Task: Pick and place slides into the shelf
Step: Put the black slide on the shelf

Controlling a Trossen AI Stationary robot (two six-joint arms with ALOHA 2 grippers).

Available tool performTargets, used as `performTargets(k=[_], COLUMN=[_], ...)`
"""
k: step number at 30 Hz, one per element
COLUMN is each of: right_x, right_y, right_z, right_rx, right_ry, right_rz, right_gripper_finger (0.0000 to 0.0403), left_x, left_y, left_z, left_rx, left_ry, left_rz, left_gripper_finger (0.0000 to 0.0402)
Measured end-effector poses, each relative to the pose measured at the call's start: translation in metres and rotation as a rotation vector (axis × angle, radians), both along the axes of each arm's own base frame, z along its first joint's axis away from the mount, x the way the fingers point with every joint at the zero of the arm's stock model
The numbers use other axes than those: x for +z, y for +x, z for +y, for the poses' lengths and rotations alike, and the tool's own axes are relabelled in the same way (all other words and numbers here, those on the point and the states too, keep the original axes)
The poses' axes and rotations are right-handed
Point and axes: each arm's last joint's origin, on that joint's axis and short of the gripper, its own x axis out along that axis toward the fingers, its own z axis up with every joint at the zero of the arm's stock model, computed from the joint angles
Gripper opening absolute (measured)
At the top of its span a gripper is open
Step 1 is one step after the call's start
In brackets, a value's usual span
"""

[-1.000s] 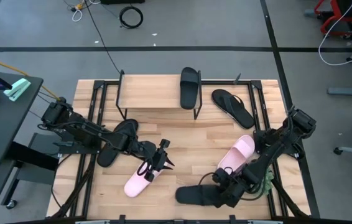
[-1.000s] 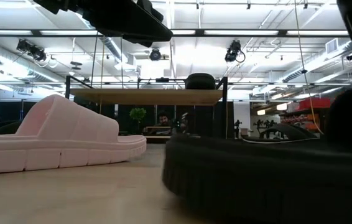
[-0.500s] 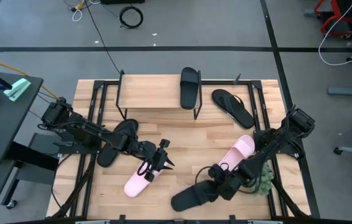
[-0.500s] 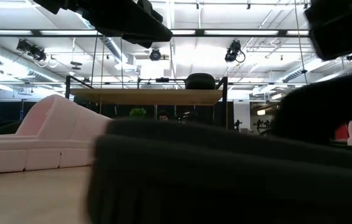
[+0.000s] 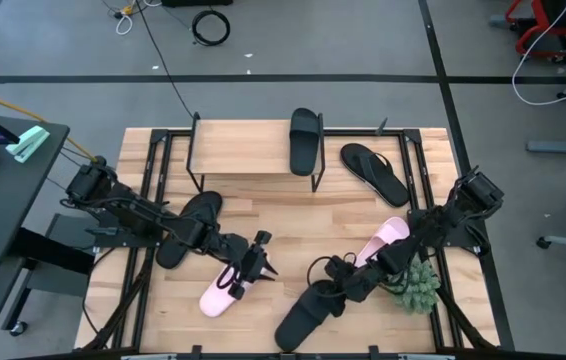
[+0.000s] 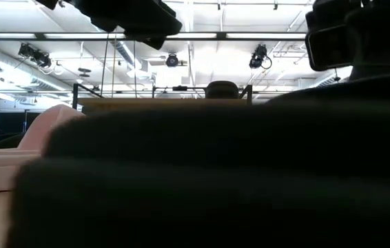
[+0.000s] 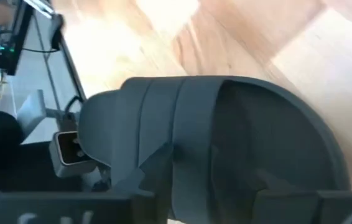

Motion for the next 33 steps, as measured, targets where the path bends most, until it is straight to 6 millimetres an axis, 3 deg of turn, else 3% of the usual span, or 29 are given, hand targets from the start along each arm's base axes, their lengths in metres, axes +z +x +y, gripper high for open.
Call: performTargets(k=[6,21,28,33], right_x=[0.001,0.007,0.044,0.070], right_y=[0.001,0.006,0.009,0.000], right_z=[0.000,-0.003,-0.023,-0.048], right_rx=[-0.001,0.000,0.005,-0.027], right_ry=[-0.009,-0.070,-0.208,-0.327], right_rz=[-0.026,-0.105,-0.270,-0.288], right_gripper_finger=[0.0014,0.0004,0.0002,0.0002], left_x=[0.000,0.000,0.005,0.035], left_y=[-0.001,-0.002,-0.004,-0.005], left_z=[-0.004,-0.004,-0.012,-0.020], left_rx=[-0.012,-0.016,-0.082,-0.140], left_ry=[0.000,0.005,0.066,0.109], left_rz=[0.000,-0.004,-0.073,-0.196], left_gripper_finger=[0.0068,0.0071,0.0079,0.0075])
